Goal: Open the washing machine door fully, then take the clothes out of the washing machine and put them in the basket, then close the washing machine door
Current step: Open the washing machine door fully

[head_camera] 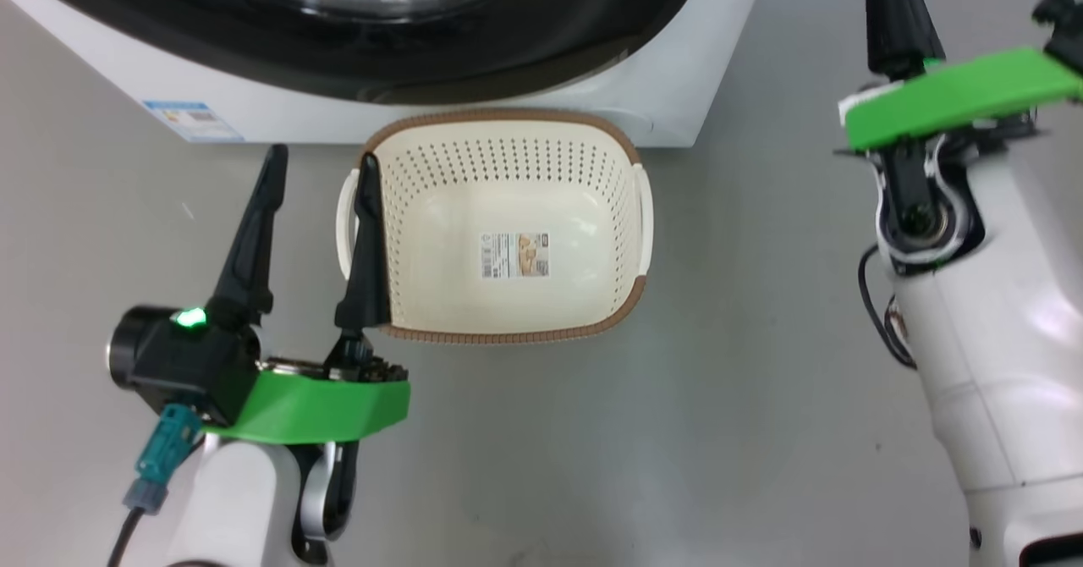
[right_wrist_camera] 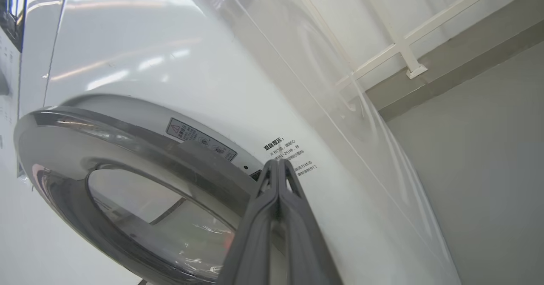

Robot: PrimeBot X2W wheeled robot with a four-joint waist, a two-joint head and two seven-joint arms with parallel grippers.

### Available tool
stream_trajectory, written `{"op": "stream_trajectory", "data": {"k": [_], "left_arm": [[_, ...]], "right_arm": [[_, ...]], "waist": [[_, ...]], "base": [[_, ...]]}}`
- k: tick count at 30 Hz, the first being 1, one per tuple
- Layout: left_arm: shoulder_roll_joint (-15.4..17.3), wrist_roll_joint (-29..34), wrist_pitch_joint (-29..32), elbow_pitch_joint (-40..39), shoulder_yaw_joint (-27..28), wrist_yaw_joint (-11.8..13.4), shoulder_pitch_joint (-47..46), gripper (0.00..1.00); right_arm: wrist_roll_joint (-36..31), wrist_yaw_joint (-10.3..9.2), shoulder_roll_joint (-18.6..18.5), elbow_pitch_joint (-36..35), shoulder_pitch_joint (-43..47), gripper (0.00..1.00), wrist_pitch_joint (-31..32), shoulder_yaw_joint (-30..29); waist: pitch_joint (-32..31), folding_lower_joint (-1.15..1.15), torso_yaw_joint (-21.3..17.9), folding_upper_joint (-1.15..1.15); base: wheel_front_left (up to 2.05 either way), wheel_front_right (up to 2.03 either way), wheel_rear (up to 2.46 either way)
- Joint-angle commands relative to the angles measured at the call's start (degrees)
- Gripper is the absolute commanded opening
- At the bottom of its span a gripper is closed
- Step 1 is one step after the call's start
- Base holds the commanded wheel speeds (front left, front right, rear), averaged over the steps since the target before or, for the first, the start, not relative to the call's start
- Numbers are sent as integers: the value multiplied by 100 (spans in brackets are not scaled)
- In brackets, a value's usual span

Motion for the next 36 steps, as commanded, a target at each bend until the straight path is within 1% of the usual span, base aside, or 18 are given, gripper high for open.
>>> {"op": "stream_trajectory", "data": {"k": [1, 8, 12, 19, 23, 29, 36], "left_arm": [[105, 3, -28, -233, 143, 65, -146, 100], [105, 54, -28, -388, 82, 73, -236, 100], [105, 61, -28, -400, 74, 58, -287, 100], [105, 51, -28, -410, 30, 56, -347, 100], [105, 60, -28, -420, -8, 71, -385, 100], [105, 51, -28, -421, -72, 79, -427, 100], [105, 33, -28, -381, -125, 73, -499, 100]], "right_arm": [[256, 29, 73, -162, -250, 0, 194, 128], [1204, 29, 4, -247, -868, 0, 1183, 15], [1611, 29, -55, -209, -1142, 0, 1715, -52], [2203, 29, -45, -146, -1450, 0, 2534, -120], [2410, 29, -42, -154, -1614, 0, 2867, -154], [2617, 29, -40, -120, -1822, 0, 3168, -252], [2578, 29, -52, 44, -2108, 0, 3408, -244]], "waist": [[194, 0, 64, 0], [510, 0, 113, 0], [645, 0, 142, 0], [844, 0, 183, 0], [957, 0, 211, 0], [1058, 0, 259, 0], [1126, 0, 337, 0]], "base": [[0, 0, 0], [0, 0, 0], [0, 0, 0], [0, 0, 0], [0, 0, 0], [0, 0, 0], [0, 0, 0]]}}
